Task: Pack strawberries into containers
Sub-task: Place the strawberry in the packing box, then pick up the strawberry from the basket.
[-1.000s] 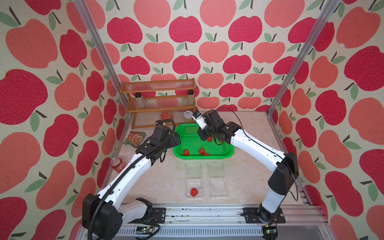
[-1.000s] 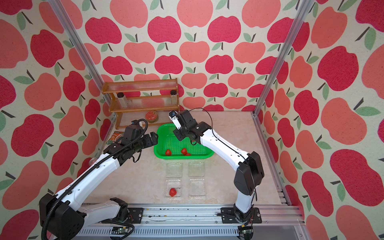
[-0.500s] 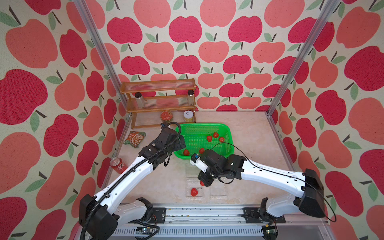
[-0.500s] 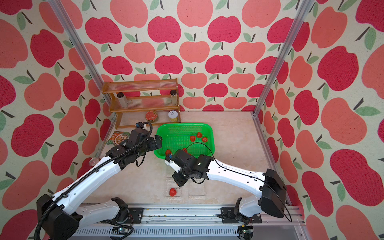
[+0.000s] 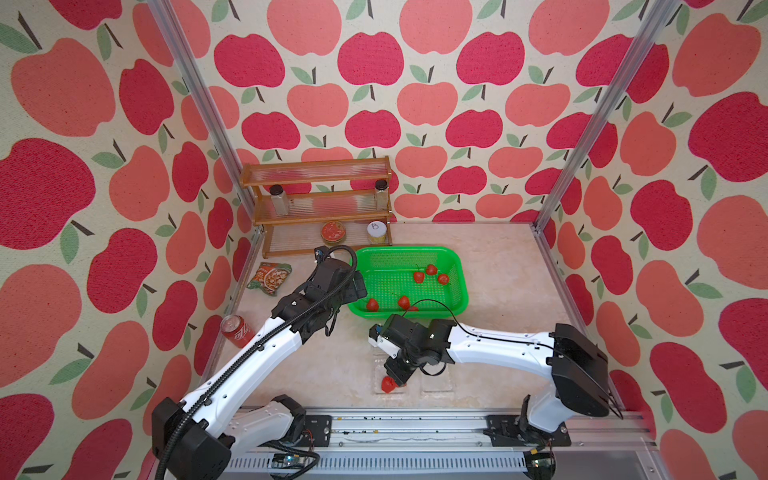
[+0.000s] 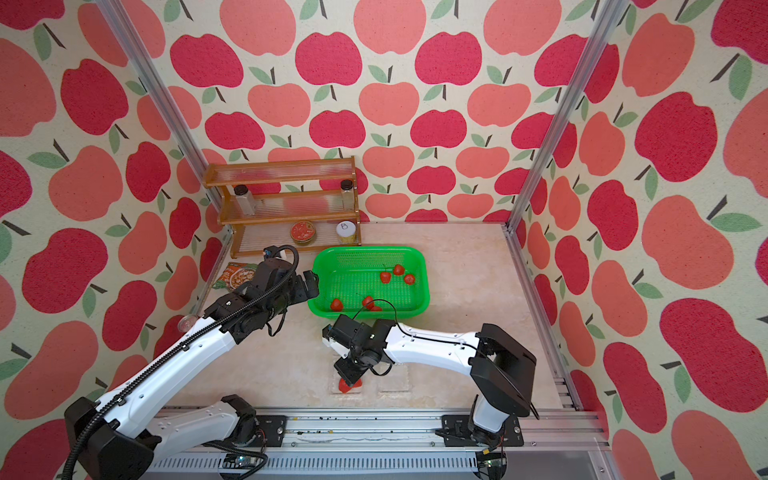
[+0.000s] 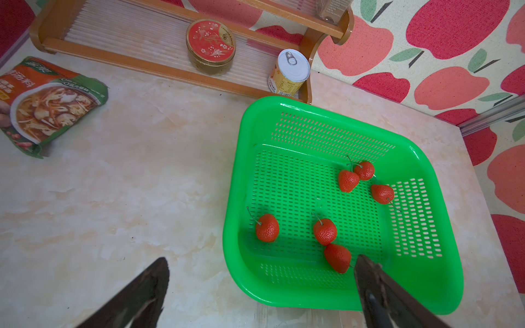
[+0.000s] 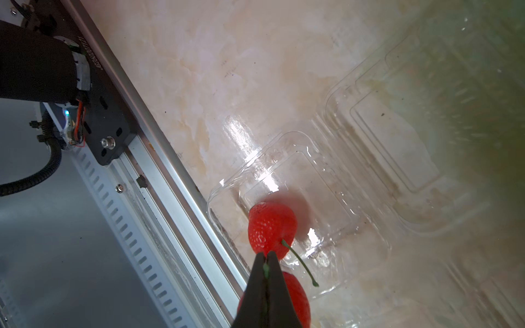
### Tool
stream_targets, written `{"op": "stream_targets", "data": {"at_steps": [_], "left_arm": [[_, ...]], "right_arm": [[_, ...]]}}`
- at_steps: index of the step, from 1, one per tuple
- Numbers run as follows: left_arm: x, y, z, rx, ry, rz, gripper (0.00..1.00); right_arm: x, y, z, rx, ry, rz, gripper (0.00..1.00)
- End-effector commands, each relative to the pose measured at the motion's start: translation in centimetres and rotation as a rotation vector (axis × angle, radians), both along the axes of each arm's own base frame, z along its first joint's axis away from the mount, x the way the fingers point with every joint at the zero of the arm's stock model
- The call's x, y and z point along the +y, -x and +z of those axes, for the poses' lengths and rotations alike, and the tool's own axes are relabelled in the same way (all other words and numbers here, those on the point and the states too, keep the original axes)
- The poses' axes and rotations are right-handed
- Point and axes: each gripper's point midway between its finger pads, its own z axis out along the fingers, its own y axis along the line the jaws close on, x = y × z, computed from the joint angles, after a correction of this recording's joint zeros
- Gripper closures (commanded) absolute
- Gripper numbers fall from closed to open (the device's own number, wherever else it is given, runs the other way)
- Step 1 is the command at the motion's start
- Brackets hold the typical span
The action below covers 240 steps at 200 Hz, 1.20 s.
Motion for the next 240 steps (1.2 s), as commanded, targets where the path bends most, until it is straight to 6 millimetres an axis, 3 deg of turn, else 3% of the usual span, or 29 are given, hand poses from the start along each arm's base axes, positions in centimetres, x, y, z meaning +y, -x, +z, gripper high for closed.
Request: {"op": "stream_targets", "data": {"at_steps": [1, 21, 55, 93, 125, 128, 141, 161, 177, 192, 211, 240], "left_arm": [[0.7, 0.2, 0.9, -0.013, -0.001, 0.027, 0.00], [0.7, 0.1, 1.0, -0.013, -0.005, 0.025, 0.00], [1.0, 0.3, 0.8, -0.007, -0.009, 0.028, 0.00], [1.3, 0.4, 0.4, -0.001, -0.008, 0.040, 0.00], [1.4, 0.4, 0.2, 0.005, -0.007, 0.043, 0.00], [1.4, 0.4, 0.2, 0.005, -0.006, 0.043, 0.00], [1.3, 0.4, 0.2, 0.005, -0.003, 0.040, 0.00], [1.3, 0.6, 1.1, -0.019, 0.024, 0.036, 0.00], [1.0, 0.5, 1.1, -0.025, 0.036, 0.028, 0.00], [0.8, 0.3, 1.1, -0.030, 0.040, 0.027, 0.00], [0.5, -0.1, 1.2, -0.036, 0.045, 0.017, 0.00], [0.0, -0.9, 0.6, -0.009, 0.011, -0.002, 0.01]], "right_arm": [[0.6, -0.6, 0.5, 0.011, 0.011, -0.026, 1.00], [0.7, -0.9, 0.2, 0.018, 0.025, -0.035, 1.00], [0.3, -1.4, -0.1, 0.025, 0.051, -0.063, 0.81], [-0.1, -1.0, -0.1, 0.049, 0.067, -0.069, 0.74], [-0.2, -1.1, 2.3, 0.030, 0.019, -0.090, 0.69], [-0.6, -2.3, 2.7, 0.027, 0.009, -0.122, 0.69], [-1.2, -3.5, 5.0, 0.004, -0.041, -0.162, 0.64], [-3.2, -7.3, 8.8, -0.067, -0.110, -0.249, 0.57], [-5.4, -11.5, 11.2, -0.161, -0.132, -0.333, 0.54], [-7.4, -16.0, 12.2, -0.262, -0.124, -0.412, 0.50], [-8.5, -20.9, 11.7, -0.327, -0.094, -0.461, 0.45], [-9.0, -26.3, 7.7, -0.290, 0.026, -0.484, 0.46]]}}
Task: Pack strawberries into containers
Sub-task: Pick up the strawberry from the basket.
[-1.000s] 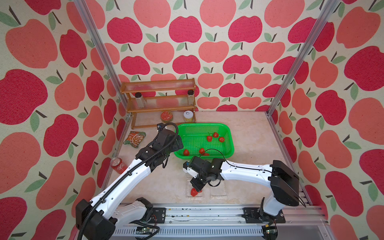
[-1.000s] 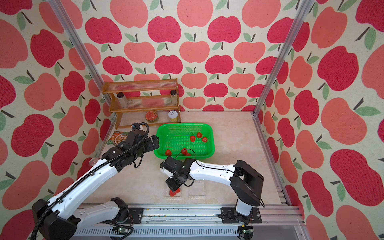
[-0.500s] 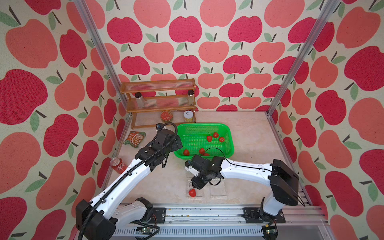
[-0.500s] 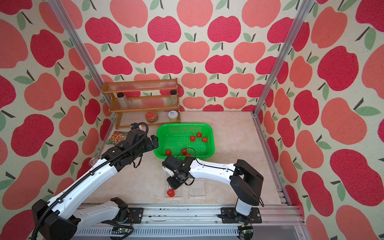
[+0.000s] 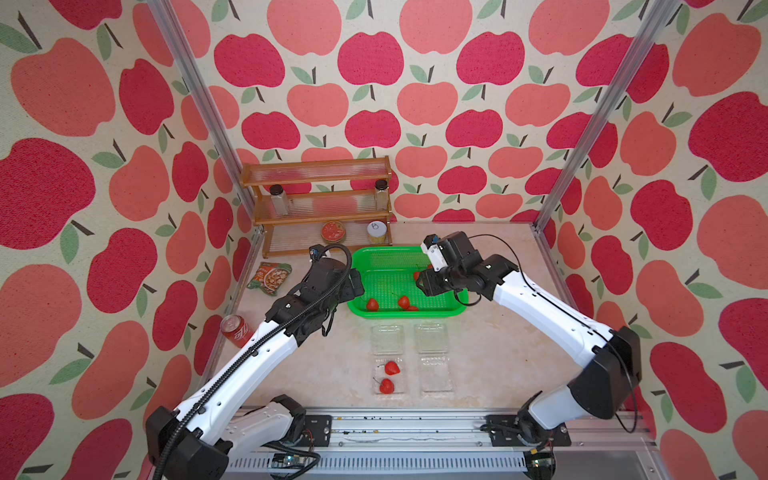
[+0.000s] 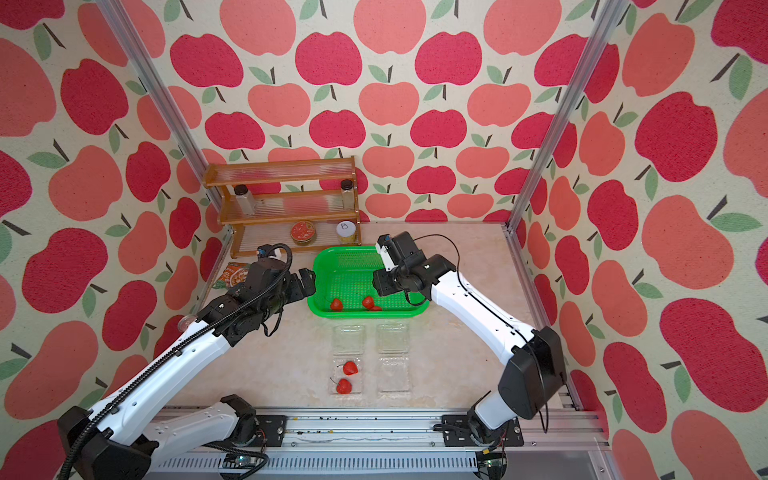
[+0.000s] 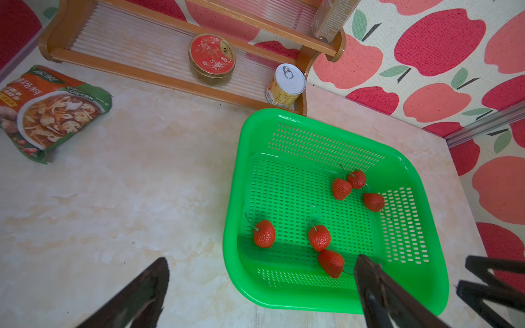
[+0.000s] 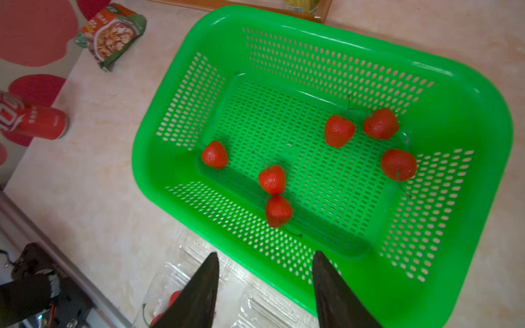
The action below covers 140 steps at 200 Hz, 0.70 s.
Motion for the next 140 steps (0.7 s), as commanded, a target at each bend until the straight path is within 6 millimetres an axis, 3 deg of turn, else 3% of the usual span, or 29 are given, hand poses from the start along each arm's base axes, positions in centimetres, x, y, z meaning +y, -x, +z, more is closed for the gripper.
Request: {"op": "stream_targets", "data": {"at_steps": [1, 28, 68, 100, 140], "left_arm": [[-0.4, -0.8, -0.1, 0.015, -0.008, -0.011, 0.01], [-0.5, -1.3, -0.4, 0.026, -0.014, -0.024, 0.00], [0.4, -2.2, -1.6, 0.054, 0.005, -0.010, 0.00], [1.2, -2.8, -2.4, 0.073, 0.015, 0.000, 0.00], [1.6, -3.1, -2.8, 0.088, 0.008, 0.004, 0.00]], "right_arm": [[-0.7, -3.2, -4.8, 0.055, 0.147, 0.016, 0.46], [-0.8, -7.1, -8.2, 0.099, 0.140, -0.022, 0.46], [0.3, -11.3, -10.6, 0.103, 0.144, -0.044, 0.46], [1.4, -13.1, -12.5, 0.119, 0.163, -0.044, 0.49], [2.0, -14.3, -13.2, 0.123, 0.137, -0.066, 0.53]]}}
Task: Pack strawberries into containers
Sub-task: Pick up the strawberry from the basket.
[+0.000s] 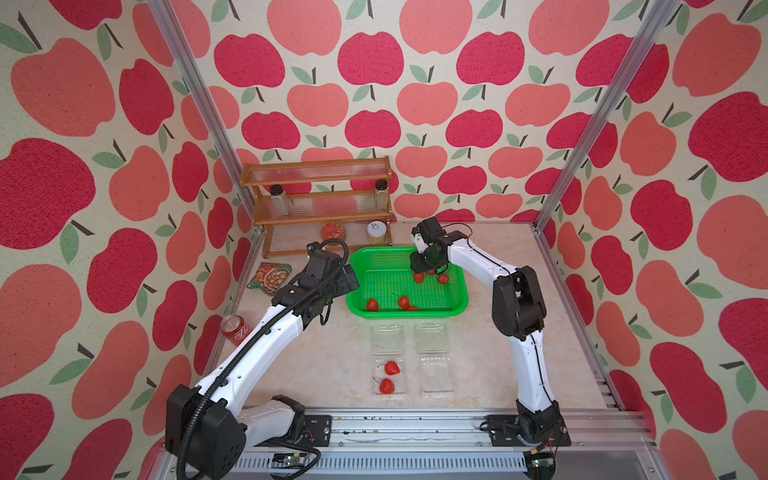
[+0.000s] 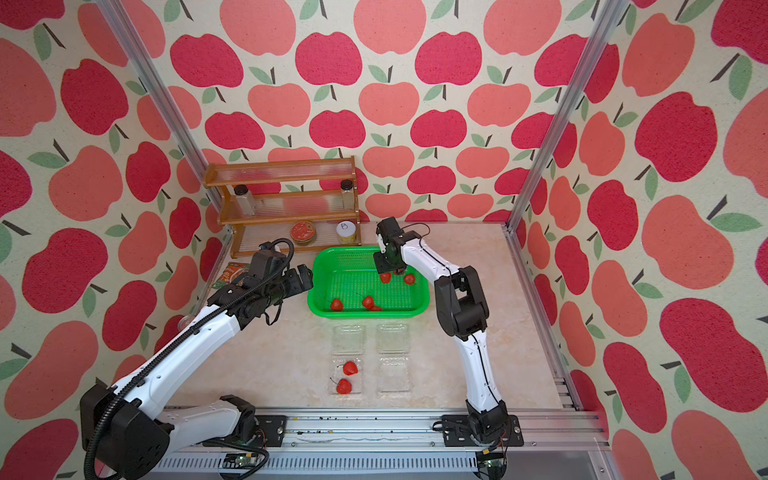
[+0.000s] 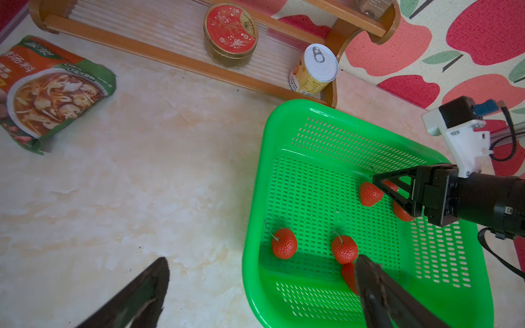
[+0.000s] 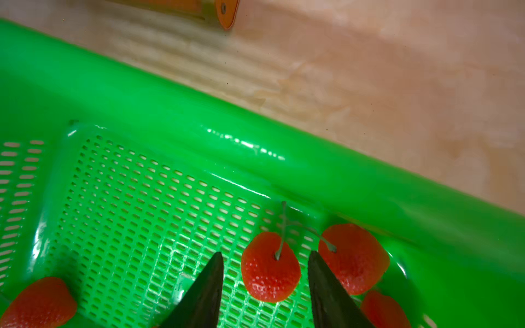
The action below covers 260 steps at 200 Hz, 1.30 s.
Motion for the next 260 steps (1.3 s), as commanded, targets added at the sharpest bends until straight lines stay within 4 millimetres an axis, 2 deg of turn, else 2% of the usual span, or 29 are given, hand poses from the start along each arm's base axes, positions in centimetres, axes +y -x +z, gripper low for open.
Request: {"op": "stream_targets", "data": {"at_steps": [1, 59, 132, 164, 216, 234, 260], "left_arm": [[-0.2, -0.5, 0.3, -0.008, 0.003, -0.025, 0.00], [-0.2, -0.8, 0.2, -0.001, 0.008, -0.029, 0.00], [0.1, -0.6, 0.2, 0.006, 0.001, -0.033, 0.00], [0.2, -0.6, 0.4, 0.001, 0.003, -0.030, 0.00], [0.3, -0.4, 0.3, 0.004, 0.008, -0.027, 0.01], [0.3, -0.4, 0.3, 0.004, 0.010, -0.025, 0.01], [0.3, -0.4, 0.4, 0.002, 0.013, -0.023, 0.00]], "right_arm": [[0.3, -0.4, -0.5, 0.016, -0.003, -0.005, 0.53], [0.2, -1.0, -1.6, 0.022, 0.011, -0.028, 0.62], [-0.1, -0.9, -2.8, 0.039, 0.033, -0.052, 0.65], [0.0, -1.0, -2.9, 0.040, 0.022, -0.061, 0.76], [-0.1, -1.1, -1.5, -0.009, -0.004, -0.067, 1.00], [-0.2, -1.1, -0.6, -0.034, -0.014, -0.066, 1.00], [-0.6, -0.9, 1.8, -0.094, -0.041, -0.068, 1.00]]}}
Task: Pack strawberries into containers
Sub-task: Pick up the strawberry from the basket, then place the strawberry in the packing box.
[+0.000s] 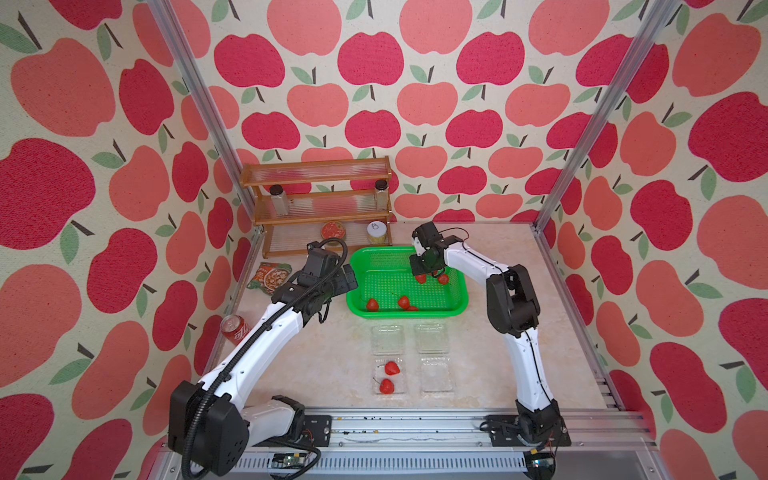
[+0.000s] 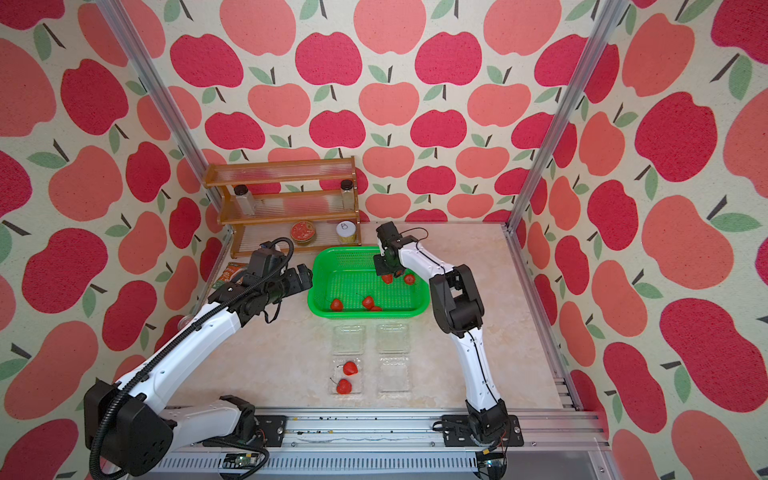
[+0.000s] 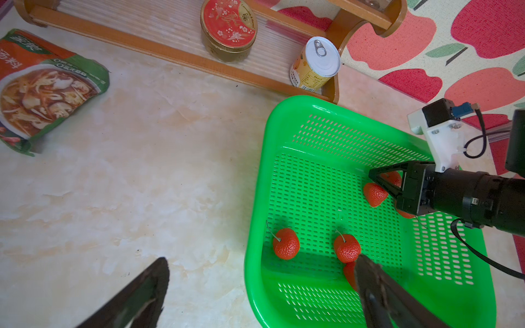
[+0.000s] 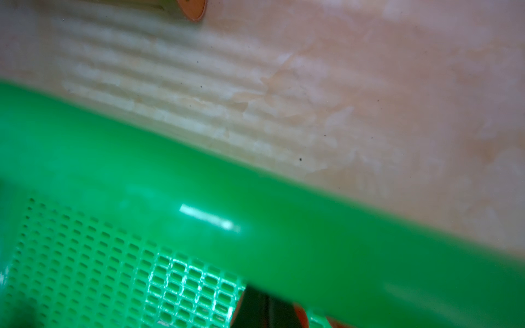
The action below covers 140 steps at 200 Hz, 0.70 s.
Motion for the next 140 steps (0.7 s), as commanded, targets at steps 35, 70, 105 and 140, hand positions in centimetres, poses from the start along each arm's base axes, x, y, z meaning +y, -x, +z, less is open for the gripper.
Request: {"op": "stream_targets", "data": {"at_steps": [35, 70, 105, 140], "left_arm": [[0.0, 0.3, 1.3, -0.022, 0.013, -0.008, 0.00], [-0.1, 0.7, 1.9, -0.036, 0.014, 0.000, 0.00], [-0.8, 1.0, 2.4, -0.050, 0.008, -0.004, 0.00], [-2.1, 1.4, 2.7, -0.055, -0.003, -0.020, 0.00]], "right_arm": [[-0.5, 2.1, 8.6, -0.140, -0.077, 0.033, 1.00], [0.1, 8.0, 12.8, -0.138, -0.120, 0.126, 1.00], [1.1, 16.6, 15.8, -0.100, -0.153, 0.277, 1.00], [2.4, 25.2, 15.9, 0.045, -0.244, 0.372, 1.00]]}}
